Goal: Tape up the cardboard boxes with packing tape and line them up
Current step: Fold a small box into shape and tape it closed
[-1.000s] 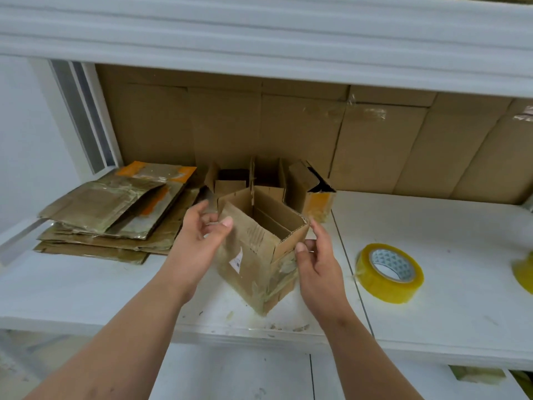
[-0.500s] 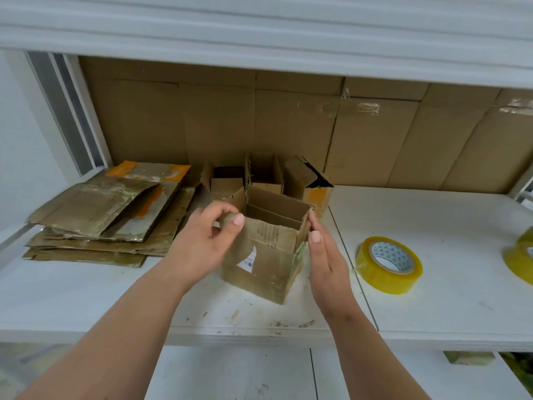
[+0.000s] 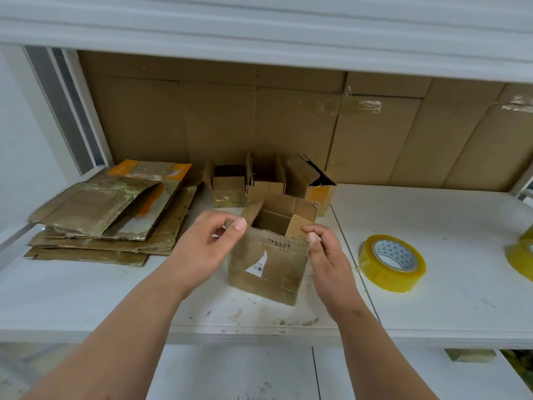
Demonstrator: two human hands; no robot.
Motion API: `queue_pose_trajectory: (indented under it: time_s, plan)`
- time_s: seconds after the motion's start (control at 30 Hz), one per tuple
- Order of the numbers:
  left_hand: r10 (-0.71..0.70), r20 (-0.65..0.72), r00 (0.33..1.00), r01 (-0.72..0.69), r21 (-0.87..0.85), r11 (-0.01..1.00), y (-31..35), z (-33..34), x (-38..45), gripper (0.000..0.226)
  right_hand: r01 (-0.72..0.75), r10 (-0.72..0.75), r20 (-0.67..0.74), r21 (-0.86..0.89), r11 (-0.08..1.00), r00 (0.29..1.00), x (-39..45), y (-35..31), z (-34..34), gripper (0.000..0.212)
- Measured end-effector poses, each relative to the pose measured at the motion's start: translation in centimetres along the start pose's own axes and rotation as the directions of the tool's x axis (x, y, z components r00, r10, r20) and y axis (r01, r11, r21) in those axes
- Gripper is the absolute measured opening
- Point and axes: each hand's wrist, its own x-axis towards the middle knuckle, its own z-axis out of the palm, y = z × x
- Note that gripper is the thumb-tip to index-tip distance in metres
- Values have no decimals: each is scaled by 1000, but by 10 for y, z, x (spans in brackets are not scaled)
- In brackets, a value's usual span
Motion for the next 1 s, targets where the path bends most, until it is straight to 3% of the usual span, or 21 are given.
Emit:
queue_pose_trajectory:
  time_s: [0.07,0.17,0.3,0.43,0.5,0.6,0.63,0.73,0.83,0.9,1.0]
  plan:
    - [-36,-6,999,36,-19,999,0,0,1,53,-28,29,-14,32,999,999,0,-2,0,36]
    - [-72,5,997,72,-88,994,-4,0,2,36,-37,37,4,78,996,999,-2,-5,-4,56]
    - [-72,105,992,88,-165,982,-3,1,4,18,42,-34,79,-101,994,996,-3,-9,-10,73]
    - [-73,165,984,107,-207,972,-1,1,4,15,9,21,212,-138,990,977,-5,-14,-16,97]
    - [-85,130,988,111,-216,970,-3,2,5,14,-12,41,226,-130,991,973,-5,-15,-18,88]
    - [-119,29,992,122,-152,981,-3,7,7,10,-56,59,138,-26,998,989,-1,-15,-17,29]
    - [-118,4,993,118,-104,988,-2,8,8,8,-64,61,120,21,998,991,-1,-15,-17,22]
    - [-79,6,997,79,-82,994,-4,10,9,42,-89,68,113,193,977,991,2,-10,-17,43]
    - [-100,90,991,113,-156,981,-5,6,11,82,-105,76,147,198,975,986,6,-11,-17,79]
    - [-118,132,984,138,-153,979,-5,3,16,89,-110,80,171,174,978,982,10,-12,-16,88]
    - [-120,186,975,146,-136,980,-2,1,22,84,-113,84,187,151,982,979,13,-16,-16,77]
